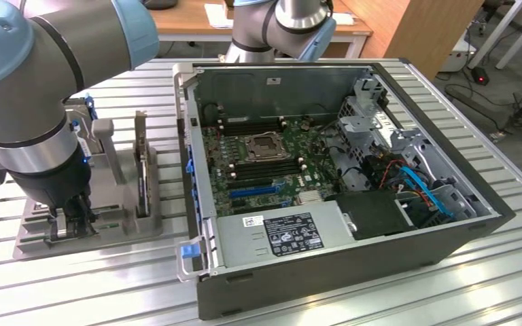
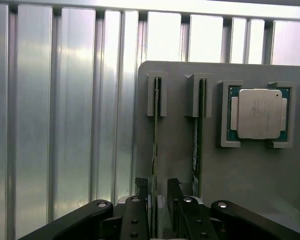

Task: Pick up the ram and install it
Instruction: 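Pick up the ram and move it above insertion slot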

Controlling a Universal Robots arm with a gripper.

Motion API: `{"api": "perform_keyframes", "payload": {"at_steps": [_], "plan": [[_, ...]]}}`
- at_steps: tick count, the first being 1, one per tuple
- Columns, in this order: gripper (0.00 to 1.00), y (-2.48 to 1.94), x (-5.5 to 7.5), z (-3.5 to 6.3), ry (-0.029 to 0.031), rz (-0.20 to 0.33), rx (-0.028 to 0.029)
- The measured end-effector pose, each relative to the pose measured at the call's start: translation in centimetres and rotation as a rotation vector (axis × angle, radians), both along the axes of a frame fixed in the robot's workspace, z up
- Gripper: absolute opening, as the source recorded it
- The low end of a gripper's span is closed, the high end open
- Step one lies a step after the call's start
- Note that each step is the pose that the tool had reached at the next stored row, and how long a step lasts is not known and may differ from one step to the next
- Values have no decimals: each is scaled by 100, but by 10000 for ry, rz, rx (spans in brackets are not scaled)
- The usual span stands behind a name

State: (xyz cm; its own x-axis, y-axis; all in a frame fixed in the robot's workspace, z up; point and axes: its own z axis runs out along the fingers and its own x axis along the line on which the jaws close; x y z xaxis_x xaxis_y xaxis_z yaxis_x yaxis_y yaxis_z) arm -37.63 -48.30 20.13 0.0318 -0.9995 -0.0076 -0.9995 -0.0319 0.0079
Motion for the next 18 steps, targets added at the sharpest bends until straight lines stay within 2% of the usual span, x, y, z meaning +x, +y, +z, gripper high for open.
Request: {"api": "perform_keyframes", "payload": {"at_steps": [10,18], "plan": [[29,-27,-1,1,2,1,-2],[29,-30,-1,-18,3,1,-3]]}}
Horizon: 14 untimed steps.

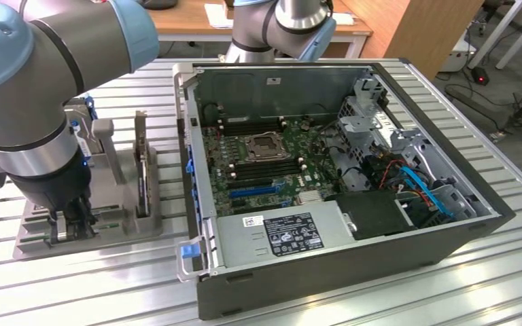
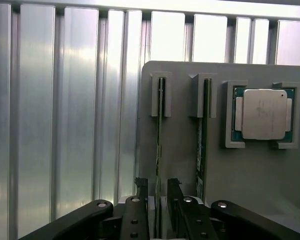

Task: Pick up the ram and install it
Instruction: 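Pick up the ram and move it above insertion slot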

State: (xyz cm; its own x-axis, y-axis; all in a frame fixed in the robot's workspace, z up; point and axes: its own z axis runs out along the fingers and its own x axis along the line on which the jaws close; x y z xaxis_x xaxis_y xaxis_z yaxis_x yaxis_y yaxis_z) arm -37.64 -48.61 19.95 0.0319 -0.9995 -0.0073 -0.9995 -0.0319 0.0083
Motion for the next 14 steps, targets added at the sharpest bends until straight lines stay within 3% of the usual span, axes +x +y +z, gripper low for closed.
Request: {"api": "perform_keyframes", "payload": {"at_steps": [14], "plan": [[29,17,1,-26,-3,2,3]]}}
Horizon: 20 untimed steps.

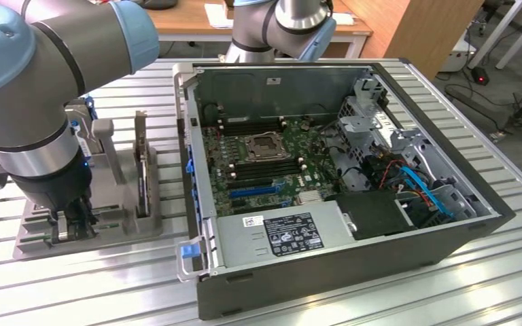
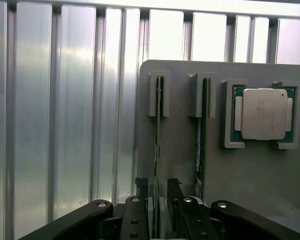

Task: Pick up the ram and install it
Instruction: 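Pick up the ram and move it above insertion slot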

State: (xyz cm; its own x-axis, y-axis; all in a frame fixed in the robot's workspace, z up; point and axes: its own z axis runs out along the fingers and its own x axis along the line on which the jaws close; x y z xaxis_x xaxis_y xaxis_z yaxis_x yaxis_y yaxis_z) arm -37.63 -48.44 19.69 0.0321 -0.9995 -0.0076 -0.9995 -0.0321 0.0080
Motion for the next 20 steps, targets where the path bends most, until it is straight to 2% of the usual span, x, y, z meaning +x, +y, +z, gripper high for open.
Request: {"api": "perform_keyframes", "payload": {"at_steps": [10,12,13,20], "plan": [[29,1,-1,0,1,-2,0],[27,1,-1,0,0,-2,0],[20,1,-1,0,1,-2,0],[20,1,-1,0,1,-1,0]]}}
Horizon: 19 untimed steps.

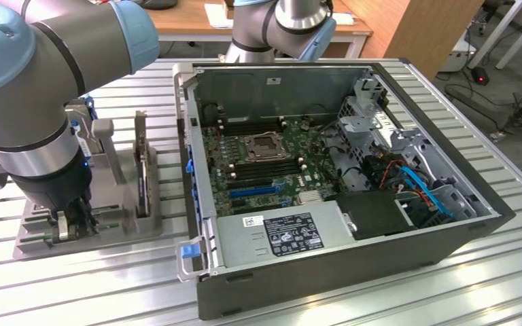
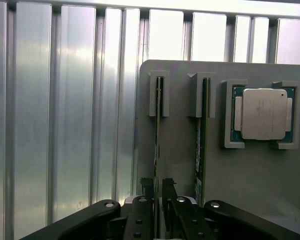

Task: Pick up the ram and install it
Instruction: 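Pick up the ram and move it above insertion slot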

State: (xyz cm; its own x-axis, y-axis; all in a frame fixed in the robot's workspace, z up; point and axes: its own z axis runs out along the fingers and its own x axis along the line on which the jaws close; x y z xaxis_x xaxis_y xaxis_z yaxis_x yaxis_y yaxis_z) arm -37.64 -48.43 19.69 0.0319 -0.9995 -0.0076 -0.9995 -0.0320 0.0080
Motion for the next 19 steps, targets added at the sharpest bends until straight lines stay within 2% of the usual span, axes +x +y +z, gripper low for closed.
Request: {"api": "perform_keyframes", "payload": {"at_steps": [5,6,7,19], "plan": [[19,0,0,0,0,0,0],[13,0,0,0,-1,0,-1],[11,0,0,0,0,0,-1],[11,0,1,14,1,0,-1]]}}
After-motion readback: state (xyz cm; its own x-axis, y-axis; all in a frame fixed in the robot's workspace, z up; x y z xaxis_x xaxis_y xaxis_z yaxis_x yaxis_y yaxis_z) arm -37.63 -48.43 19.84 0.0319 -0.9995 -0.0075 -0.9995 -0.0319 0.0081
